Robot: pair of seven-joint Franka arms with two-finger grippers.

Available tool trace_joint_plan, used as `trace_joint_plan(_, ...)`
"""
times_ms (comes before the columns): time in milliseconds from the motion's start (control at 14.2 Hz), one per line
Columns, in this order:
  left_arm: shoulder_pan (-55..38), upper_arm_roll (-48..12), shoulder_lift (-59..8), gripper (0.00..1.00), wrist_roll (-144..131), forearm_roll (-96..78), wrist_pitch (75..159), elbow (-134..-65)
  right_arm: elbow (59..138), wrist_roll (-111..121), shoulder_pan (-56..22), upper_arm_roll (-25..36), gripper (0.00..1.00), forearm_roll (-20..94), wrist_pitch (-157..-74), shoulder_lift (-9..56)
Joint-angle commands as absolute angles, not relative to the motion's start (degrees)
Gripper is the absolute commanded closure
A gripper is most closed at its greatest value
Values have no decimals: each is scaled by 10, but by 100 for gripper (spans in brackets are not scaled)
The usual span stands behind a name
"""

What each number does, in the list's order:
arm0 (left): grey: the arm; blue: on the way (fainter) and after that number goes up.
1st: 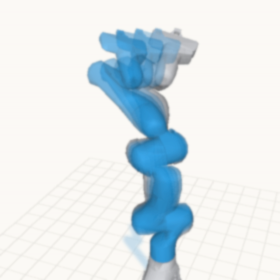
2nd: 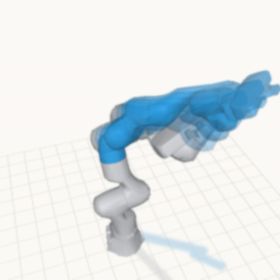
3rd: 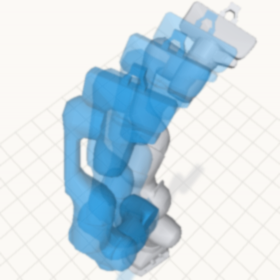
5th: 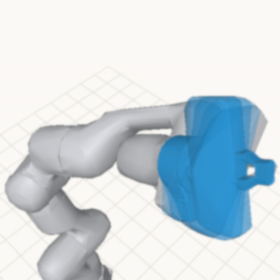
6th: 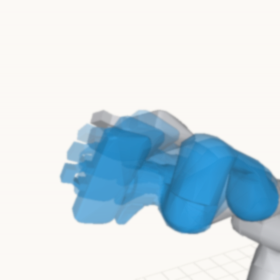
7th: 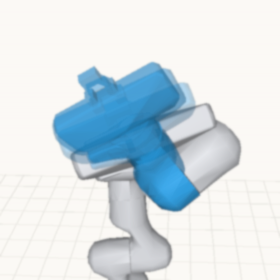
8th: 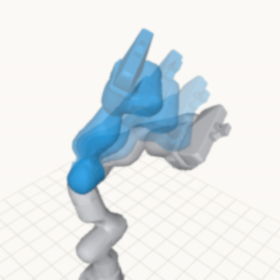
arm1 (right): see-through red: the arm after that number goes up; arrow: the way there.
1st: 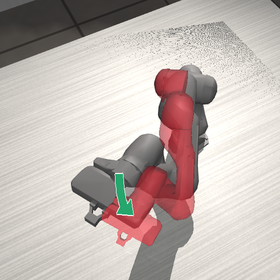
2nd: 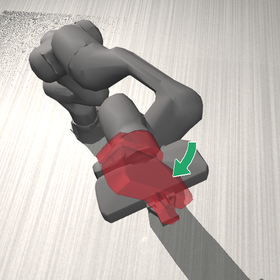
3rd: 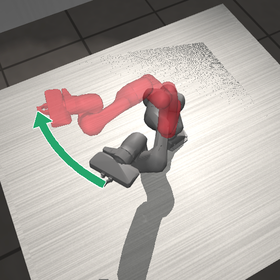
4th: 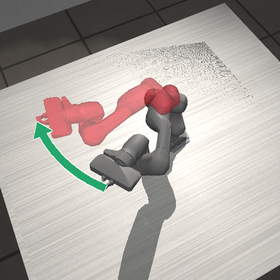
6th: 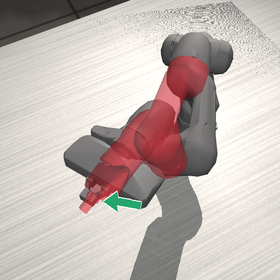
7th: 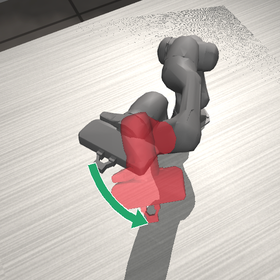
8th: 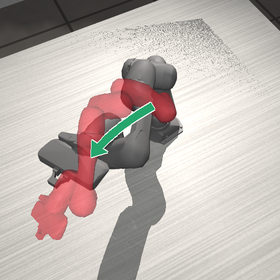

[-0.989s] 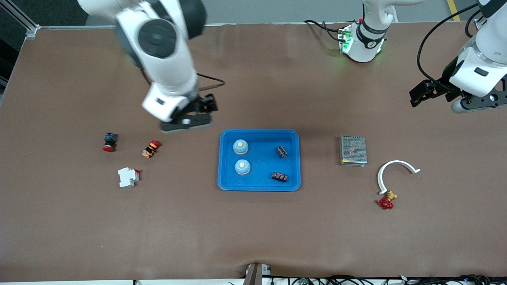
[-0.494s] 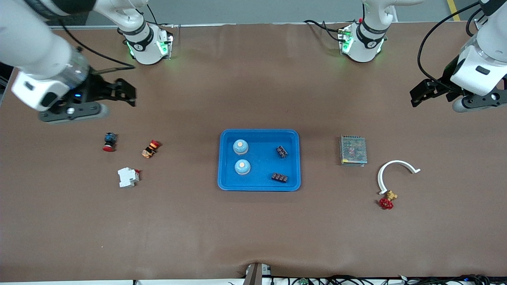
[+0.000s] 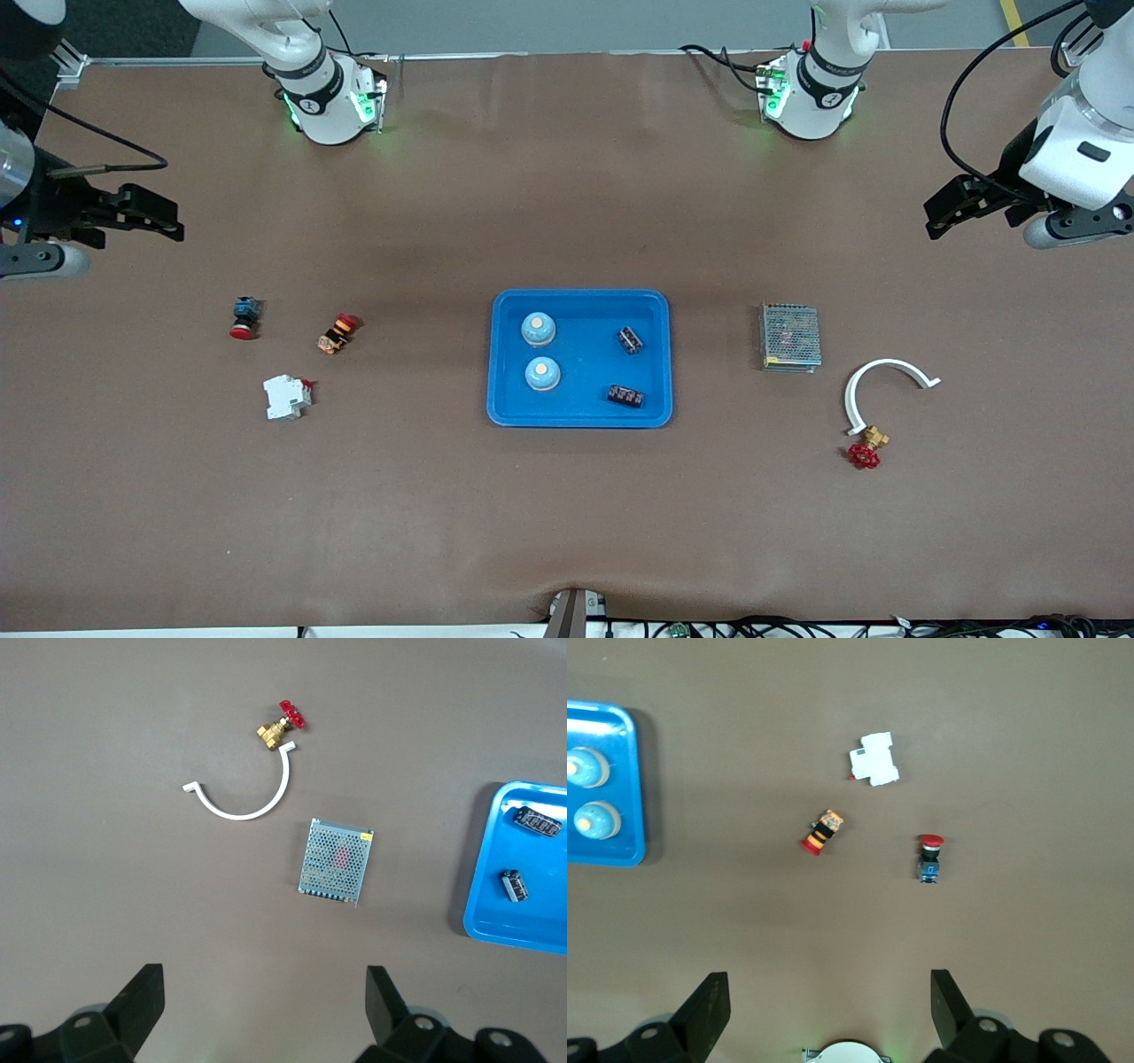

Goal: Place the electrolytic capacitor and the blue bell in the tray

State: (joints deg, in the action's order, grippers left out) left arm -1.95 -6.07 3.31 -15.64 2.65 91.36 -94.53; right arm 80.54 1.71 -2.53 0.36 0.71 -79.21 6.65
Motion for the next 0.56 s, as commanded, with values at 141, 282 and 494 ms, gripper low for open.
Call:
trace_joint_plan(141, -18, -61, 32, 0, -145, 19, 907, -932, 893, 18, -15, 15, 0, 3, -864, 14)
trace_joint_plan(282, -18, -61, 33, 0, -145, 19, 905, -932, 896, 18, -12, 15, 0, 3, -866, 13)
trace_joint_plan(494, -16, -60, 30, 0, -143, 17, 906, -928, 889, 18, -11, 14, 0, 3, -860, 15)
